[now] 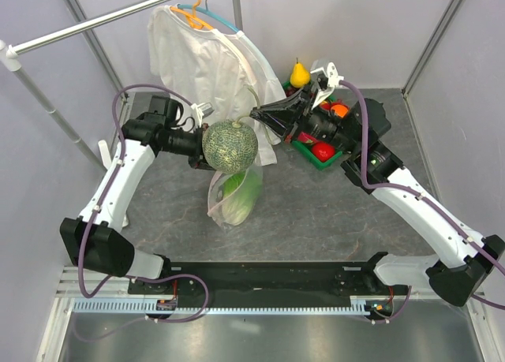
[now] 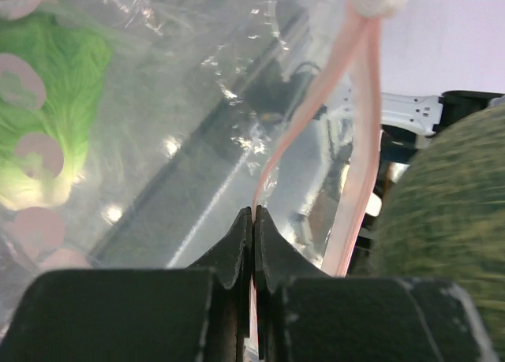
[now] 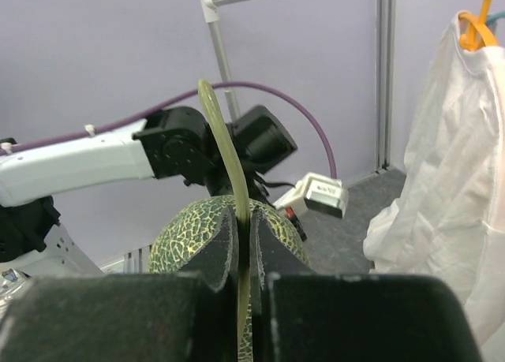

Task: Place the food in the zip-top bag and seal the zipper
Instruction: Place the fake fruit in the zipper food storage bag.

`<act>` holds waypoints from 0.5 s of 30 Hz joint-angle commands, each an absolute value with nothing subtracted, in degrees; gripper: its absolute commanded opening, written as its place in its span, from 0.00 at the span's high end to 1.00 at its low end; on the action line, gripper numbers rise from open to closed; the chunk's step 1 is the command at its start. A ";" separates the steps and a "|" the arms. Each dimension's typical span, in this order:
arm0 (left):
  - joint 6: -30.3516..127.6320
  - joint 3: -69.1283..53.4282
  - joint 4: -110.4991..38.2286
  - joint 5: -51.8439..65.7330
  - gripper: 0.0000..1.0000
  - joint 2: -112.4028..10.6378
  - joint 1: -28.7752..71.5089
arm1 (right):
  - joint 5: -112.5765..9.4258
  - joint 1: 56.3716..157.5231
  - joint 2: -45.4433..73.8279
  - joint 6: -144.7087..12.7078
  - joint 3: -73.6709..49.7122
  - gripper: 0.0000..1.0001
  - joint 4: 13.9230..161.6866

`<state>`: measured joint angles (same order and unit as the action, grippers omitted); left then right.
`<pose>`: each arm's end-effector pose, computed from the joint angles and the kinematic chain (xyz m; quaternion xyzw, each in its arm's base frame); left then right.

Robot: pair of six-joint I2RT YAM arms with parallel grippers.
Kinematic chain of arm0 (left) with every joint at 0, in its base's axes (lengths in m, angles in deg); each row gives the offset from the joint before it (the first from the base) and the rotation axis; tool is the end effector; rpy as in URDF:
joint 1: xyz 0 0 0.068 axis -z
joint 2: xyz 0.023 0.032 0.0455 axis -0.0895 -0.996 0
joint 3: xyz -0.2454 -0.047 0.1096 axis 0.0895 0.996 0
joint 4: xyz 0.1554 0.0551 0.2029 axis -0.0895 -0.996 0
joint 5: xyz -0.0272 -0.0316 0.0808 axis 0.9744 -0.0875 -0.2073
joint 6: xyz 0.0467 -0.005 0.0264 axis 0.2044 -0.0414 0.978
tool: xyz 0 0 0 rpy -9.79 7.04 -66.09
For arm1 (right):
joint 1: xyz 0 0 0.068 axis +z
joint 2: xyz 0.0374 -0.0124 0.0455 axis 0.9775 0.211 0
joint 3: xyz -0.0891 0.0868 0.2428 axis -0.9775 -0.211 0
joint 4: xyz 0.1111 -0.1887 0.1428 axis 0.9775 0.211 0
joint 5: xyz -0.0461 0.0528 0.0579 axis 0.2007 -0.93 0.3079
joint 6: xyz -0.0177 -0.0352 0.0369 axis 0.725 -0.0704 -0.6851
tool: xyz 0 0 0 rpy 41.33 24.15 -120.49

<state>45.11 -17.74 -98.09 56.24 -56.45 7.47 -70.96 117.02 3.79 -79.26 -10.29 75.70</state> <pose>0.2577 -0.0883 0.3593 0.1112 0.8468 -0.5066 0.1180 0.1986 0.1829 0.4835 -0.2814 0.5311 0.5086 0.6165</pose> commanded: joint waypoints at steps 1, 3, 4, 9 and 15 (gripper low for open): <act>38.96 -14.87 -94.58 62.66 0.98 -56.86 7.09 | -70.21 118.69 3.86 -81.08 -6.49 1.00 70.16; 37.81 -15.39 -93.70 65.91 0.98 -58.26 6.56 | -71.00 119.04 3.86 -80.55 -8.93 1.00 69.20; 37.46 -15.57 -93.35 66.88 0.98 -58.62 6.21 | -71.00 119.39 3.69 -79.93 -9.91 1.00 68.84; 35.79 -13.56 -91.94 73.30 0.98 -59.41 3.66 | -71.53 120.01 2.81 -71.94 -17.02 1.00 67.52; 35.43 -12.76 -91.68 76.82 0.98 -58.53 2.34 | -72.59 120.01 0.09 -63.07 -22.92 1.00 70.77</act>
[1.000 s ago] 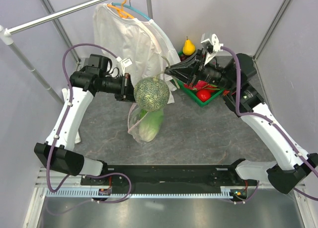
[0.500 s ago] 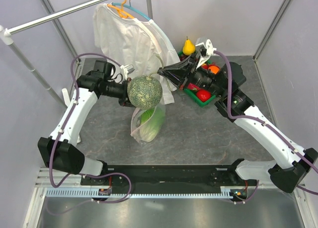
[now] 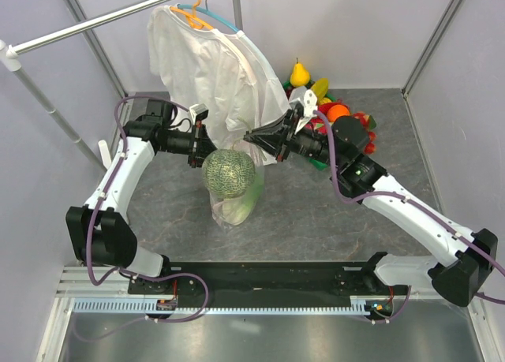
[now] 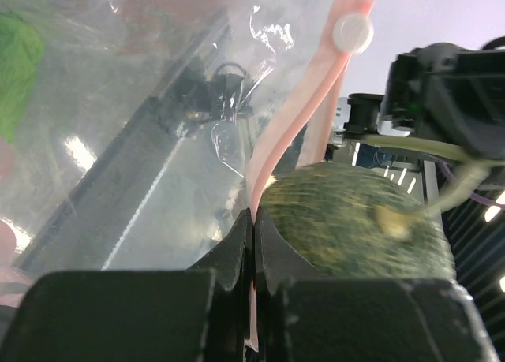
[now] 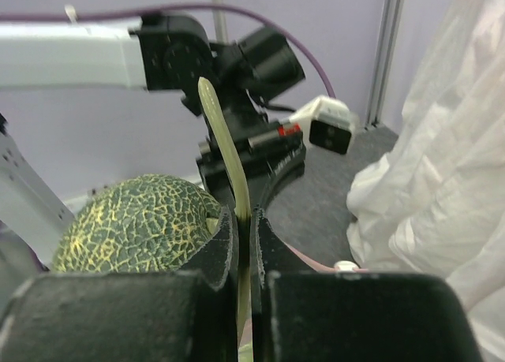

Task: Place the food in the zip-top bag and seal the zipper
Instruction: Place the fake fruit in the zipper food storage bag.

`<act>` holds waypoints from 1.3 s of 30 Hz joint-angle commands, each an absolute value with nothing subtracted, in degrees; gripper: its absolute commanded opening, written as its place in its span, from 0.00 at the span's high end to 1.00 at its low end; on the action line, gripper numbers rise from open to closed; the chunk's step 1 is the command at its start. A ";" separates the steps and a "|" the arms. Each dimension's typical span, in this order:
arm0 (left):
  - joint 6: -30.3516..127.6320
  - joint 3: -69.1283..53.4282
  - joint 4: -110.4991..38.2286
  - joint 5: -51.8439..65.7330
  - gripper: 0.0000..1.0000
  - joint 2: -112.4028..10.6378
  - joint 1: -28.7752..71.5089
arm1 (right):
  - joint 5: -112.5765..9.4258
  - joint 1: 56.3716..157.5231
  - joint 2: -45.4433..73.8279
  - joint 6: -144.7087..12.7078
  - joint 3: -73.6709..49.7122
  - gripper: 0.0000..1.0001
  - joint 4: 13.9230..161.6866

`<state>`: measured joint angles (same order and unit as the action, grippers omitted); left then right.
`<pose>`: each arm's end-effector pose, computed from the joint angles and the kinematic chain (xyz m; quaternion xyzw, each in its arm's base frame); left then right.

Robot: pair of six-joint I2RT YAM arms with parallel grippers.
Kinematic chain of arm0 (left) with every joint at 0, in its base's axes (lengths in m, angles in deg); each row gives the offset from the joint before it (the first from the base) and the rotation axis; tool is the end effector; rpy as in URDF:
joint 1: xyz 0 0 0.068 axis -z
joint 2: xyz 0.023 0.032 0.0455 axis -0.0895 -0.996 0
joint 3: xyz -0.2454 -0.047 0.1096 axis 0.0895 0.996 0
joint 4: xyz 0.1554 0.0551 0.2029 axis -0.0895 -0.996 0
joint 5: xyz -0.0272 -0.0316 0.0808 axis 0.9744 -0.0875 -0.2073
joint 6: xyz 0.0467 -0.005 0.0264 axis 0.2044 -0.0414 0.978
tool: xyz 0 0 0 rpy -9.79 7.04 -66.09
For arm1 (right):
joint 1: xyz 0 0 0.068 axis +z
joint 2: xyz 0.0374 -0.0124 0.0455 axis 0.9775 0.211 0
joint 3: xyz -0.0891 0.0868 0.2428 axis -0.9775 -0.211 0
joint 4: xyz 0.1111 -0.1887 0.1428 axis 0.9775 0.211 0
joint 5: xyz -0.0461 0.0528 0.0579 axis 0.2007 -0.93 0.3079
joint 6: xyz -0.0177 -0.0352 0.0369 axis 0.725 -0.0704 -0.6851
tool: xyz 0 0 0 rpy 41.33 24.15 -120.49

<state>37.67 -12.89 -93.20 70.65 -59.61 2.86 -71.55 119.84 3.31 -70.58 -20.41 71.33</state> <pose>0.2761 -0.0729 0.3312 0.0422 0.7967 -0.6016 0.0394 0.1979 0.2005 0.4325 -0.3399 0.5345 0.4742 0.6115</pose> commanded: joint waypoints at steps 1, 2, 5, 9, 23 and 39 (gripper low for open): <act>35.61 -12.67 -91.68 76.91 0.98 -58.36 2.16 | -72.67 120.01 -0.52 -62.53 -23.01 1.00 72.60; 35.87 -12.59 -91.76 76.64 0.98 -58.36 2.08 | -73.11 120.01 -0.88 -61.66 -23.01 1.00 73.58; 37.53 -13.63 -92.99 74.46 0.98 -58.27 1.64 | -73.20 120.01 -2.46 -59.63 -21.88 1.00 78.05; 40.09 -17.67 -94.84 70.06 0.98 -57.92 1.20 | -71.09 120.01 -3.17 -52.44 -17.14 1.00 87.46; 42.81 -21.29 -96.42 62.32 0.98 -56.78 2.51 | -83.04 126.15 8.25 -34.43 -1.16 1.00 110.83; 44.05 -19.09 -97.04 63.19 0.98 -57.30 4.54 | -70.57 138.64 15.02 45.03 8.80 1.00 145.04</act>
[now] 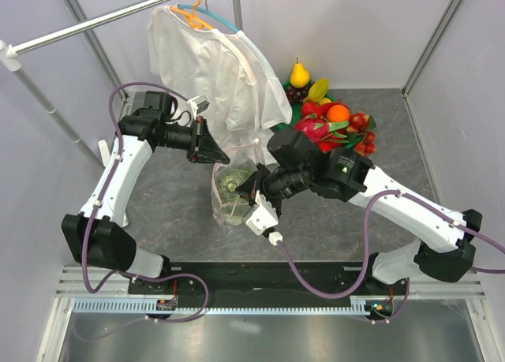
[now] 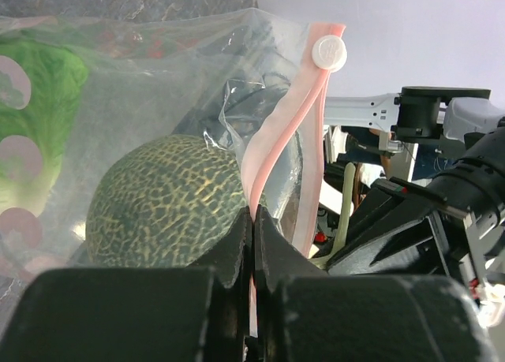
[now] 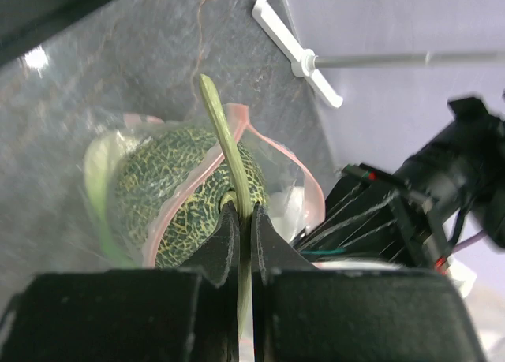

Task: Place the food in the zip-top bag and seal the zipper
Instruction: Place the fake fruit in the zipper food storage bag.

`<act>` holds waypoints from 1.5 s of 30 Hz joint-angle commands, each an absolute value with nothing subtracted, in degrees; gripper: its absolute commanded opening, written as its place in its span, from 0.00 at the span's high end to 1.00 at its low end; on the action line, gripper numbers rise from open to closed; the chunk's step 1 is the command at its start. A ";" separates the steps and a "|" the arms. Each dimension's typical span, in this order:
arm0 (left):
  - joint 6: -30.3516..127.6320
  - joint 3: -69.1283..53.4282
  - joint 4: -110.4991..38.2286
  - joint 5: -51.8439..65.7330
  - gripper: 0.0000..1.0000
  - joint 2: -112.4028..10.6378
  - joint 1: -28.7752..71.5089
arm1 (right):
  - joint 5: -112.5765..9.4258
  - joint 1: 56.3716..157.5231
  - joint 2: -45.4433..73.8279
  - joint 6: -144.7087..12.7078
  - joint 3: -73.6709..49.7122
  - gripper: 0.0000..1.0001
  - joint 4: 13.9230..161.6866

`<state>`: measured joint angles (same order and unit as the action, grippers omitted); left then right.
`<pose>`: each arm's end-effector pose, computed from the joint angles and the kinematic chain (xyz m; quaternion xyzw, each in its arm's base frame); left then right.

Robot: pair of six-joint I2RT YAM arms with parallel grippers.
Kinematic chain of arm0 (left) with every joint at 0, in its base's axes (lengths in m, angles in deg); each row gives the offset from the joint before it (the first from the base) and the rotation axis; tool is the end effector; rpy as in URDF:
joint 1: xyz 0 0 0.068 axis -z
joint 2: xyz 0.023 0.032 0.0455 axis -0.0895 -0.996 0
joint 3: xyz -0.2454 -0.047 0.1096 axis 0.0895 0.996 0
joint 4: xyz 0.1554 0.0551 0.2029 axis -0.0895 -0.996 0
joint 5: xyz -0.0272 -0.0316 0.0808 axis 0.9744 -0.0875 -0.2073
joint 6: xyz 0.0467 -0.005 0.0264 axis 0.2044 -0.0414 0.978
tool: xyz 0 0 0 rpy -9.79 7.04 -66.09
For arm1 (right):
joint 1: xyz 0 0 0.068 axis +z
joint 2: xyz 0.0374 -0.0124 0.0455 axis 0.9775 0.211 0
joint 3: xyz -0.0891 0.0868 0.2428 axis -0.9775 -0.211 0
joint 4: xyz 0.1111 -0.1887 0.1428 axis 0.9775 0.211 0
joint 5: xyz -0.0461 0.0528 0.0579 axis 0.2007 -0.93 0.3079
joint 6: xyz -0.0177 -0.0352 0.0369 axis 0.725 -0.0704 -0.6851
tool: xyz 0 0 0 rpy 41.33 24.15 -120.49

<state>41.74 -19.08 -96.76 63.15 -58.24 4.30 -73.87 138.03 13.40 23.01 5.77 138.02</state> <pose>0.2696 -0.0773 0.3625 0.0831 0.8220 -0.5538 0.1034 0.1253 0.2548 0.4235 -0.8577 0.1717 0.1465 0.4620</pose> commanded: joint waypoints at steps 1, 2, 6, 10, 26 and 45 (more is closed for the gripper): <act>44.05 -19.00 -97.04 63.11 0.98 -57.13 4.71 | -70.13 138.73 15.11 48.79 8.45 1.00 145.13; 44.14 -18.83 -97.04 63.19 0.98 -56.95 4.71 | -69.86 138.64 15.55 50.57 8.36 1.00 144.96; 44.31 -18.30 -97.04 63.46 0.98 -56.69 4.71 | -69.25 138.73 17.22 54.01 9.06 1.00 143.99; 44.92 -17.95 -97.04 64.25 0.98 -56.34 4.80 | -70.56 138.82 18.27 44.82 11.07 1.00 137.50; 45.98 -18.03 -97.04 64.07 0.98 -54.84 5.50 | -77.24 134.78 20.82 16.93 15.13 1.00 138.98; 45.98 -22.86 -97.21 61.27 0.98 -54.40 5.59 | -72.68 133.46 11.54 0.26 8.37 0.18 128.73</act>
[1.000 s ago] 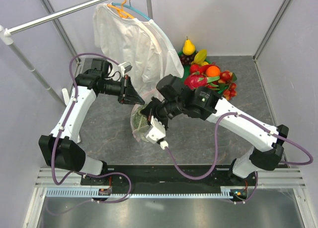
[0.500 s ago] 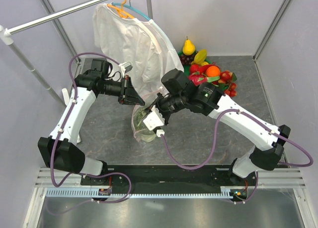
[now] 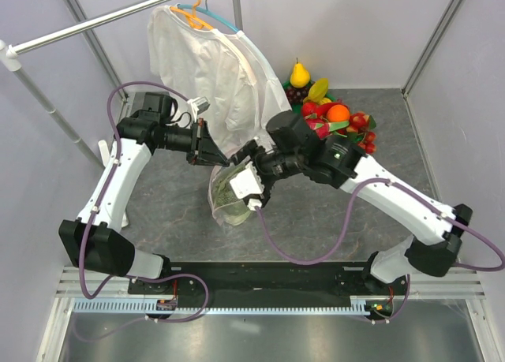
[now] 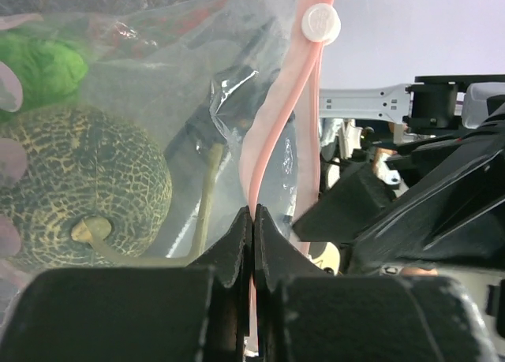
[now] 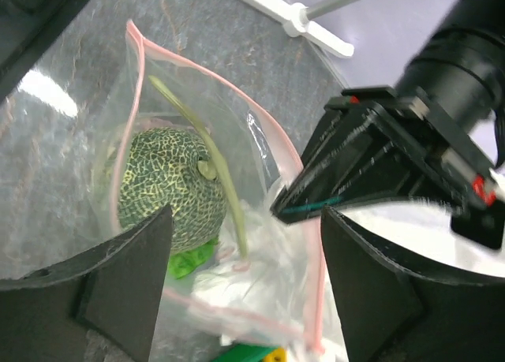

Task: Place the food in the zip-top bag and seal the zipper
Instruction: Place the fake fruit in the zipper food storage bag, then pick up the fake fruit from the bin.

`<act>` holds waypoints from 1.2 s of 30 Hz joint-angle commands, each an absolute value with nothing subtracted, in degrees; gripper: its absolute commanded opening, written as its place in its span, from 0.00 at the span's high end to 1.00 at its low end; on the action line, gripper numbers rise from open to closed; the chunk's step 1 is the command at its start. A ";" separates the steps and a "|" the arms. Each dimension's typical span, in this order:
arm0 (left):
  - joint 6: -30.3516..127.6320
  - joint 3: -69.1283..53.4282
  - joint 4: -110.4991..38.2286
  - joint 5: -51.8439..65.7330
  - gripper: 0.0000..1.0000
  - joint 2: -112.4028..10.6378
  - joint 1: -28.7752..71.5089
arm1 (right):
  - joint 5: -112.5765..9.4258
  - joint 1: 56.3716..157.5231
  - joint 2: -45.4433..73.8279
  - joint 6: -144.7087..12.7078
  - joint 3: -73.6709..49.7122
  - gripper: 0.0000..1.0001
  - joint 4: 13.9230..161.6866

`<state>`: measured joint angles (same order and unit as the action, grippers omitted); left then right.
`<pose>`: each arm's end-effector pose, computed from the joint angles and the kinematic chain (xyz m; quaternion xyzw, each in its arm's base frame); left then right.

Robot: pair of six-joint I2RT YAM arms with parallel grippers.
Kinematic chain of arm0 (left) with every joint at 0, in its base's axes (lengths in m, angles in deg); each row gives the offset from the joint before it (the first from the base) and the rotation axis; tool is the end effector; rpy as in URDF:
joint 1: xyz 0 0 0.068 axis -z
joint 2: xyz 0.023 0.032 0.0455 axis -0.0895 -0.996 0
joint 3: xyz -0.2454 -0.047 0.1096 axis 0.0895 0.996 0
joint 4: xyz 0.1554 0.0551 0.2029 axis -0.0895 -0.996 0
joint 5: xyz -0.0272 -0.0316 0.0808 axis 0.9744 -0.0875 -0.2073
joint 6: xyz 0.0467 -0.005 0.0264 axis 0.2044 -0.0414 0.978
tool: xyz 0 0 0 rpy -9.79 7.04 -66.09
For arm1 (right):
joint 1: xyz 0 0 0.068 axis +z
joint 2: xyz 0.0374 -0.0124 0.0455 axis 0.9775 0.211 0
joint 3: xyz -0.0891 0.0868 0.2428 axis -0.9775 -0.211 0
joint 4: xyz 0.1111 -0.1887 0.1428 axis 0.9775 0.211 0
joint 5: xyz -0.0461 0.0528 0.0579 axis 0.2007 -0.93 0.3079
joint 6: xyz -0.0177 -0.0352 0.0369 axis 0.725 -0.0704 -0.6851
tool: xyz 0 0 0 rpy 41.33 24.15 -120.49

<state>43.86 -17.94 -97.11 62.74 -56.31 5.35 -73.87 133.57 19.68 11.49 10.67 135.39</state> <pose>0.2593 -0.0805 0.3647 0.1068 0.8204 -0.5503 0.1129 0.1632 0.2714 0.4232 -0.8224 0.2849 0.1722 0.4613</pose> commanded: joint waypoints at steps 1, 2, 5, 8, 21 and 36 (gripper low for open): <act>46.42 -23.91 -97.39 60.22 0.98 -54.49 5.68 | -71.98 133.19 10.12 -3.60 7.32 0.18 126.87; 46.51 -26.10 -97.56 59.60 0.98 -54.49 5.68 | -69.97 132.84 8.62 -7.73 5.66 0.17 124.76; 47.12 -30.23 -98.27 57.05 0.98 -54.40 6.55 | -67.32 129.16 3.52 -25.66 2.49 0.15 117.63; 47.04 -33.66 -99.23 54.33 0.98 -54.14 8.05 | -64.51 123.45 -0.78 -40.52 -1.20 0.14 115.86; 44.40 -27.35 -98.71 52.03 0.98 -54.22 9.98 | -69.92 86.68 -4.50 -56.38 -13.87 0.14 127.37; 44.40 -27.18 -98.00 52.47 0.98 -55.46 9.81 | -72.07 64.20 21.88 -48.63 -4.82 0.26 122.56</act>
